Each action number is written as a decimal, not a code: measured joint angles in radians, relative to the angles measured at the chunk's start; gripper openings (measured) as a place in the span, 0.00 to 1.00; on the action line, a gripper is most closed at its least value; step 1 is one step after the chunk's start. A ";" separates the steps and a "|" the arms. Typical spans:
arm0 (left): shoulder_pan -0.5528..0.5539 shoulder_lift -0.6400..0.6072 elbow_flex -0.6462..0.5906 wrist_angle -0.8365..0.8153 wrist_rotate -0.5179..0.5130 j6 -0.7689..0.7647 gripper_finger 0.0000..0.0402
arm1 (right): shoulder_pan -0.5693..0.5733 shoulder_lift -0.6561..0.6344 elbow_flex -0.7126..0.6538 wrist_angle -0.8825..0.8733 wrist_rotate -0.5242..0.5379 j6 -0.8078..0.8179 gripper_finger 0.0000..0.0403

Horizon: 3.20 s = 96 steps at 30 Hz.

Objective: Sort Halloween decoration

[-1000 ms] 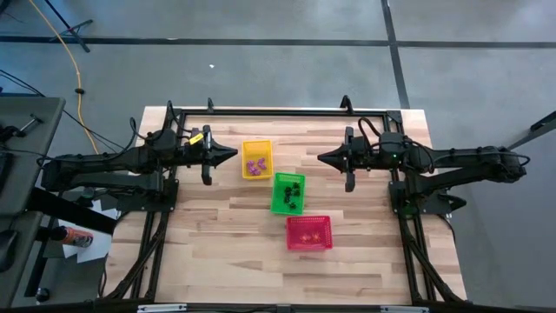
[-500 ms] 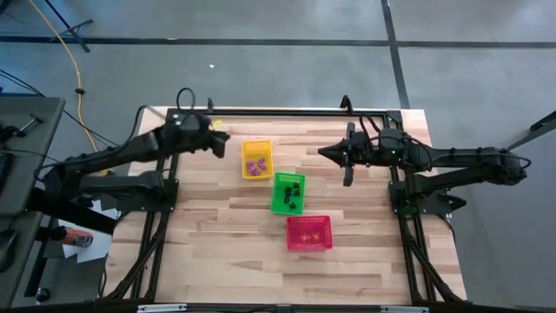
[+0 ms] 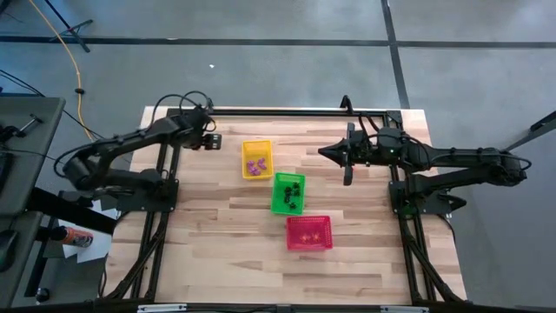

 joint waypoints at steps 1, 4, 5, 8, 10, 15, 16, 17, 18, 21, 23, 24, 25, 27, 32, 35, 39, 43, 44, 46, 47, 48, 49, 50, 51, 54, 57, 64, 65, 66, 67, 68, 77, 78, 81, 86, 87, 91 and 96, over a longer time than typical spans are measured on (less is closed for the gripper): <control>0.006 0.022 0.000 0.000 -0.006 0.009 0.51 | 0.000 0.000 0.000 -0.002 0.000 0.006 0.00; 0.017 0.087 0.000 0.001 -0.038 0.027 0.50 | 0.000 0.000 0.000 -0.008 0.000 0.022 0.00; 0.018 0.110 0.000 0.001 -0.054 0.026 0.50 | 0.000 0.000 0.000 -0.011 0.000 0.022 0.00; 0.024 0.172 0.000 0.001 -0.075 0.021 0.51 | 0.000 0.000 0.000 -0.011 0.000 0.022 0.00; 0.025 0.208 0.000 0.002 -0.093 0.021 0.51 | 0.000 0.000 0.000 -0.012 0.000 0.024 0.00; 0.025 0.283 0.000 0.035 -0.148 -0.017 0.51 | 0.000 0.000 0.000 -0.012 0.000 0.030 0.00; 0.025 0.296 0.000 0.042 -0.149 -0.024 0.51 | 0.000 0.000 0.000 -0.012 0.000 0.030 0.00; 0.024 0.306 0.003 0.046 -0.150 -0.025 0.51 | 0.000 0.000 0.000 -0.012 0.000 0.030 0.00; 0.024 0.316 0.004 0.050 -0.152 -0.025 0.51 | 0.000 0.000 0.000 -0.012 0.000 0.033 0.00; 0.024 0.338 0.006 0.049 -0.153 -0.024 0.51 | 0.000 0.000 0.000 -0.013 0.000 0.052 0.00; 0.024 0.345 0.006 0.042 -0.154 -0.023 0.50 | 0.000 0.000 0.000 -0.013 0.000 0.059 0.00; 0.024 0.344 0.005 0.044 -0.154 -0.023 0.49 | 0.003 0.000 0.000 -0.014 0.000 0.059 0.00; 0.024 0.344 0.005 0.045 -0.152 -0.023 0.48 | 0.006 0.000 0.000 -0.015 0.000 0.059 0.00; 0.024 0.346 0.004 0.048 -0.138 -0.018 0.43 | 0.014 0.000 0.000 -0.015 0.000 0.058 0.00; 0.014 0.347 0.004 0.044 -0.111 0.003 0.21 | 0.028 0.000 0.000 -0.021 0.000 0.057 0.00; -0.002 0.346 0.004 0.046 -0.099 0.005 0.06 | 0.028 0.000 -0.001 -0.036 0.000 0.059 0.00; -0.029 0.324 0.002 0.045 -0.091 0.003 0.03 | 0.028 0.000 -0.002 -0.044 0.000 0.059 0.00; -0.066 0.272 -0.005 0.011 -0.043 0.004 0.01 | 0.028 0.000 -0.002 -0.045 0.000 0.059 0.00; -0.074 0.252 -0.006 0.014 -0.037 0.004 0.01 | 0.028 0.000 -0.002 -0.045 0.001 0.057 0.00; -0.091 0.204 -0.003 0.029 -0.029 0.005 0.01 | 0.028 0.000 -0.002 -0.045 0.000 0.057 0.00; -0.101 0.179 -0.003 0.031 -0.029 0.012 0.01 | 0.028 0.000 -0.002 -0.046 0.001 0.056 0.00; -0.112 0.152 -0.003 0.035 -0.029 0.022 0.00 | 0.028 0.000 -0.002 -0.047 0.001 0.056 0.00; -0.124 0.122 -0.003 0.049 -0.022 0.028 0.00 | 0.028 0.000 -0.002 -0.048 0.000 0.056 0.00; -0.135 0.090 -0.003 0.066 -0.011 0.031 0.00 | 0.028 0.000 -0.002 -0.049 0.001 0.056 0.00; -0.147 0.056 -0.003 0.084 -0.001 0.037 0.00 | 0.028 0.000 -0.002 -0.049 0.001 0.056 0.00; -0.186 -0.043 -0.003 0.153 0.042 0.070 0.00 | 0.028 0.001 -0.002 -0.048 0.001 0.056 0.00; -0.239 -0.143 -0.002 0.269 0.113 0.158 0.00 | 0.028 0.008 -0.002 -0.050 0.001 0.050 0.00; -0.401 -0.294 -0.001 0.657 0.358 0.311 0.00 | 0.032 0.057 -0.002 0.031 -0.018 0.084 0.00; -0.429 -0.300 0.000 0.707 0.369 0.330 0.00 | 0.034 0.069 -0.002 0.066 -0.032 0.083 0.00; -0.459 -0.303 0.000 0.750 0.371 0.347 0.00 | 0.037 0.080 -0.002 0.101 -0.050 0.082 0.00; -0.488 -0.304 0.000 0.793 0.370 0.366 0.00 | 0.041 0.090 -0.002 0.132 -0.069 0.082 0.00; -0.517 -0.303 0.000 0.831 0.370 0.377 0.00 | 0.043 0.102 -0.002 0.169 -0.083 0.082 0.00; -0.713 -0.271 0.000 0.975 0.370 0.476 0.00 | 0.075 0.136 -0.002 0.281 -0.124 0.084 0.00; -0.726 -0.269 0.000 0.974 0.369 0.495 0.00 | 0.078 0.136 -0.002 0.281 -0.124 0.084 0.00; -0.750 -0.263 0.000 0.971 0.351 0.551 0.00 | 0.085 0.136 -0.002 0.282 -0.124 0.082 0.00; -0.757 -0.261 0.000 0.972 0.337 0.571 0.00 | 0.087 0.136 -0.002 0.282 -0.124 0.085 0.00; -0.757 -0.261 0.000 0.973 0.336 0.572 0.00 | 0.087 0.136 -0.002 0.282 -0.124 0.091 0.00; -0.757 -0.261 0.000 0.973 0.336 0.572 0.00 | 0.087 0.136 -0.002 0.283 -0.124 0.127 0.00; -0.757 -0.261 0.000 0.973 0.336 0.572 0.00 | 0.087 0.136 -0.002 0.287 -0.115 0.140 0.00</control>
